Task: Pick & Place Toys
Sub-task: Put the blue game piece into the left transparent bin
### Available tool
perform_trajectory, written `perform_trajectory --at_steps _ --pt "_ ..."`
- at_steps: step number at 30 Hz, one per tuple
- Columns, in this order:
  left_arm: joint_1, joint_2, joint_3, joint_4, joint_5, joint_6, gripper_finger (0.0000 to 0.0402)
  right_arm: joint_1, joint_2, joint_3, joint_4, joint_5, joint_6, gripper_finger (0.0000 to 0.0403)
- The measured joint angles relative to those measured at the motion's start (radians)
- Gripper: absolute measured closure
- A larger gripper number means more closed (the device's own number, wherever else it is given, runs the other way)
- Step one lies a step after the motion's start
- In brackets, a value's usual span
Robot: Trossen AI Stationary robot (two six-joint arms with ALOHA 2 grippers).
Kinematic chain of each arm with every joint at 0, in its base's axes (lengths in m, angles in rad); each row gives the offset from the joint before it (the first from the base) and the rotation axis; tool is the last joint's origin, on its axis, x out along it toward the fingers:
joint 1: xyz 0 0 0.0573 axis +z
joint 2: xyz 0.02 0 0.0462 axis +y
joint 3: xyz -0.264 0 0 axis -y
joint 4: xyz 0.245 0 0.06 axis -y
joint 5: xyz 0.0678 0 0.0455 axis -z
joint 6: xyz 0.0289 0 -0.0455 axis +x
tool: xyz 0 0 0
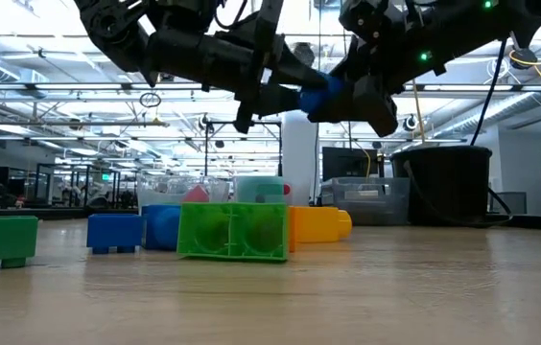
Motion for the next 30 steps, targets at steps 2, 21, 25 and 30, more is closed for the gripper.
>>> perform_trajectory --at_steps 2,21,25,30 --pt "0.005 0.000 -0.001 -0.006 0.003 0.002 0.0266 0.000 0.000 -0.001 -0.009 -0.007 0.044 0.0143" --pt "0.189 -0.402 -0.337 -0.102 -0.162 0.040 0.0265 0.096 0.000 -0.001 0.035 0.257 0.111 0.0111" --pt "0.228 -0.470 -0.459 -0.096 -0.285 -0.009 0.0265 0.091 0.000 0.001 0.056 0.255 0.126 0.0111" --pt "0.280 -0.477 -0.557 -0.050 -0.395 -0.004 0.0265 0.085 0.000 0.001 0.065 0.256 0.128 0.0111"
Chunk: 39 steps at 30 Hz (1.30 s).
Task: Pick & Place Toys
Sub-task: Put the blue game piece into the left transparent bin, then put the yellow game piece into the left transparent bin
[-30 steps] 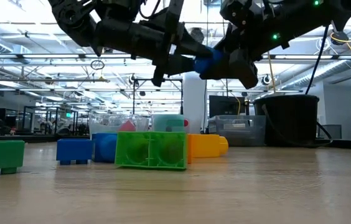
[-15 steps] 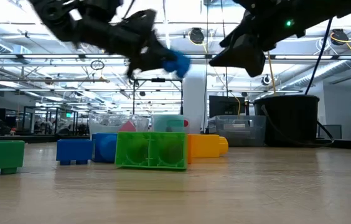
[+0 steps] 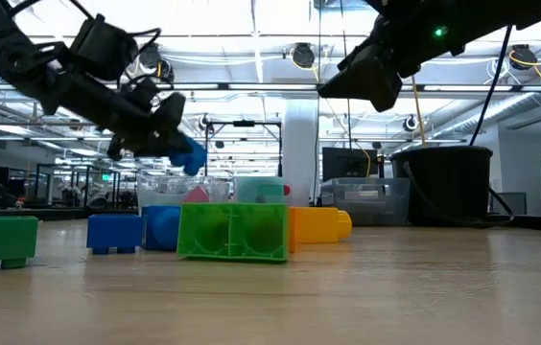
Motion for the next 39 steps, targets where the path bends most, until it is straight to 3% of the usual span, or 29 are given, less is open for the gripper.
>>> perform_trajectory --at_steps 8,17,19,26,30,35,39 --pt "0.051 0.007 -0.028 -0.024 0.002 -0.038 0.0265 -0.026 0.000 0.000 -0.001 -0.104 0.011 0.0110" --pt "0.080 0.007 -0.029 -0.126 0.003 -0.098 0.0265 -0.026 0.000 0.000 -0.006 -0.104 0.010 0.0110" --pt "0.079 0.007 -0.029 -0.124 0.003 -0.098 0.0242 -0.026 0.000 0.000 -0.006 -0.104 0.010 0.0110" --pt "0.079 0.007 -0.029 -0.122 0.003 -0.089 0.0074 -0.026 0.000 0.000 -0.006 -0.102 0.010 0.0110" --pt "0.079 0.002 -0.026 -0.095 0.011 -0.052 0.0016 -0.026 0.000 0.000 -0.010 -0.101 0.010 0.0110" --pt "0.077 -0.128 -0.023 -0.086 0.091 0.033 0.0021 -0.023 0.000 0.000 -0.010 -0.057 0.009 0.0110" --pt "0.077 -0.300 -0.023 -0.173 0.250 0.068 0.0040 -0.010 0.000 0.000 -0.009 0.003 0.025 0.0110"
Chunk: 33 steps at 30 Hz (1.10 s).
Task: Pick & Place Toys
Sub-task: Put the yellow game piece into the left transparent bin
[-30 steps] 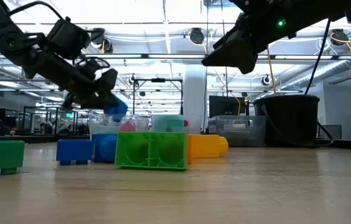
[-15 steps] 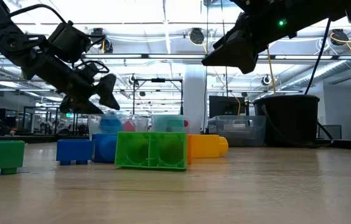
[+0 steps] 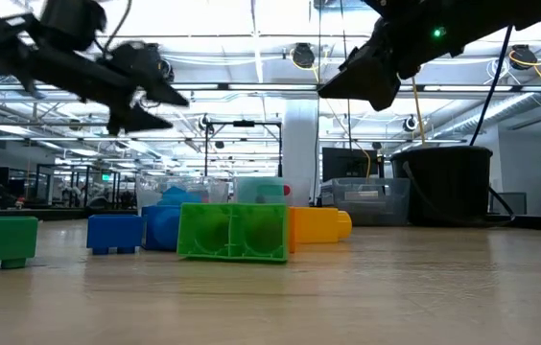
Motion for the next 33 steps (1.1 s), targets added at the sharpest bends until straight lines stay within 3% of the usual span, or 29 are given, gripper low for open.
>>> perform_trajectory --at_steps 4,7,12,16,20,26,33 --pt "0.000 -0.197 0.000 -0.178 0.221 0.068 0.0050 0.010 -0.010 0.000 -0.001 -0.005 0.066 0.0113" --pt "0.000 -0.332 0.000 -0.289 0.299 0.109 0.0049 0.012 -0.035 0.000 -0.031 -0.129 0.170 0.0122" --pt "0.000 -0.514 0.000 -0.475 0.271 0.155 0.0041 -0.015 -0.101 0.000 -0.123 -0.568 0.361 0.0144" --pt "0.000 -0.622 0.000 -0.641 0.152 0.144 0.0041 -0.037 -0.121 -0.001 -0.148 -0.743 0.438 0.0159" --pt "0.000 -0.673 0.000 -0.705 0.150 0.131 0.0045 -0.050 -0.115 -0.001 -0.218 -0.832 0.472 0.0169" --pt "0.000 -0.677 0.000 -0.692 0.163 0.088 0.0037 -0.101 -0.023 0.000 -0.282 -0.840 0.538 0.0176" --pt "0.000 -0.675 0.000 -0.689 0.163 0.009 0.0034 -0.166 0.088 -0.002 -0.297 -0.944 0.572 0.0144"
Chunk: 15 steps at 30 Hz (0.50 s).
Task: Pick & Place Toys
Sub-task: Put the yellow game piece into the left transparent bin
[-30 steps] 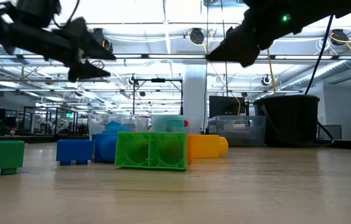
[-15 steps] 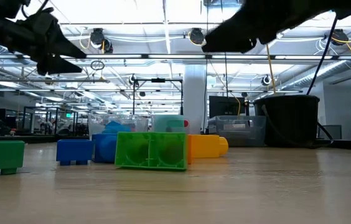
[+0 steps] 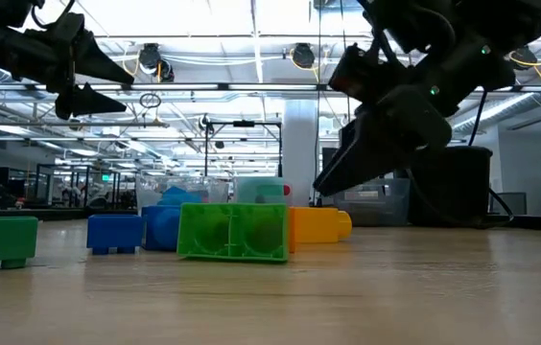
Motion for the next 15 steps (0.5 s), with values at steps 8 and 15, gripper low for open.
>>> perform_trajectory --at_steps 8,15 --pt "0.000 0.000 0.000 0.000 -0.018 -0.007 0.0034 -0.007 0.092 0.003 0.074 -0.108 -0.111 0.0131" --pt "0.000 0.000 0.000 0.000 -0.018 -0.014 0.0034 -0.029 0.168 0.003 0.127 -0.114 -0.178 0.0154"
